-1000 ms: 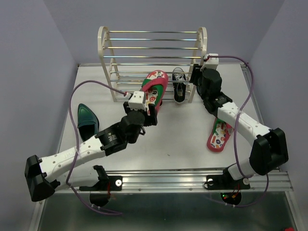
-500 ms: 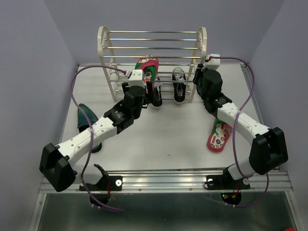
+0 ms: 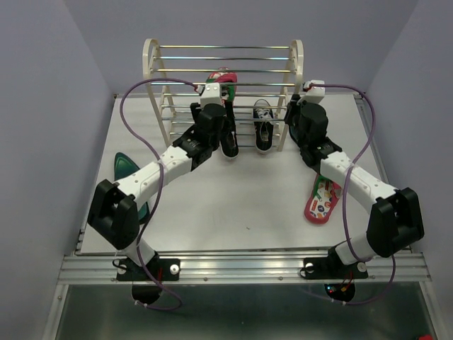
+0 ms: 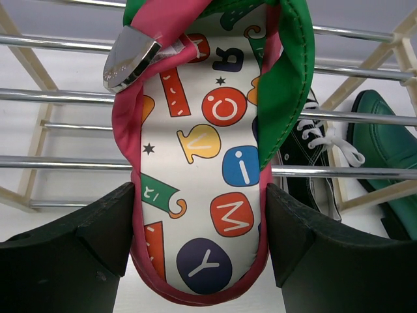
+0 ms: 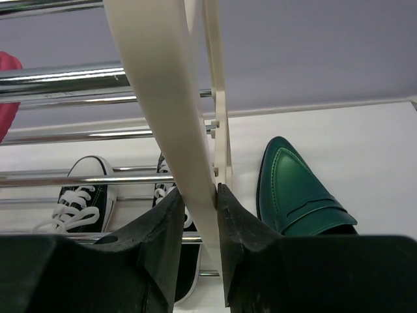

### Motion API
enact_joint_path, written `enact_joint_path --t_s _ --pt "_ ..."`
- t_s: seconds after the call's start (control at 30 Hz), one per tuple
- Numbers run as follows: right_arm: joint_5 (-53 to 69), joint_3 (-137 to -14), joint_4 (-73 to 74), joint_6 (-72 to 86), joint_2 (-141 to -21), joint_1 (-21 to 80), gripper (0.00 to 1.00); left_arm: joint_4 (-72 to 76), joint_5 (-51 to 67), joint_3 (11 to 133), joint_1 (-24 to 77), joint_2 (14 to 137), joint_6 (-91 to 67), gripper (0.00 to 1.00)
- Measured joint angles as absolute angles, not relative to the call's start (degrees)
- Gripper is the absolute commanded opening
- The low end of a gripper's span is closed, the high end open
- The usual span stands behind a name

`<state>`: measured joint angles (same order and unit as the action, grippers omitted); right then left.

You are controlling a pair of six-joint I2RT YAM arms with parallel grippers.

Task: Place and organize the shoes onto the shoe shelf

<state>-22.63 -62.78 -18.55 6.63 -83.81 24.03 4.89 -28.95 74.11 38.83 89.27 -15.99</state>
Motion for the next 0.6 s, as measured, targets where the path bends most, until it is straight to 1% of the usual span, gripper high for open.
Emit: enact_joint_path --t_s 0.43,0.47,0.5,0.53,0.57,0.6 --pt "-21.3 -60.4 -21.1 7.6 -82.8 23.9 0.31 11.7 -30.3 78.7 37.6 99.2 -15.4 0.00" --pt "-21.2 -60.2 -21.3 7.6 -82.7 23.9 0.31 12.0 -30.3 79.1 37.5 99.6 -15.4 0.02" --pt "-21.2 -60.1 -21.4 7.6 -82.6 23.9 0.31 12.2 -30.3 79.7 37.2 100.2 -15.5 0.11" --pt "-21.1 -60.1 -21.4 7.6 -82.6 23.9 0.31 12.2 -30.5 80.3 37.0 100.8 -15.6 0.45" --pt "-21.1 -60.1 -21.5 7.6 -82.5 23.9 0.31 12.2 -30.6 80.7 37.0 101.1 -15.6 0.56" --pt "-21.1 -60.0 -21.5 7.6 -82.5 23.9 0.32 12.2 -30.6 81.1 37.0 101.5 -15.6 0.64"
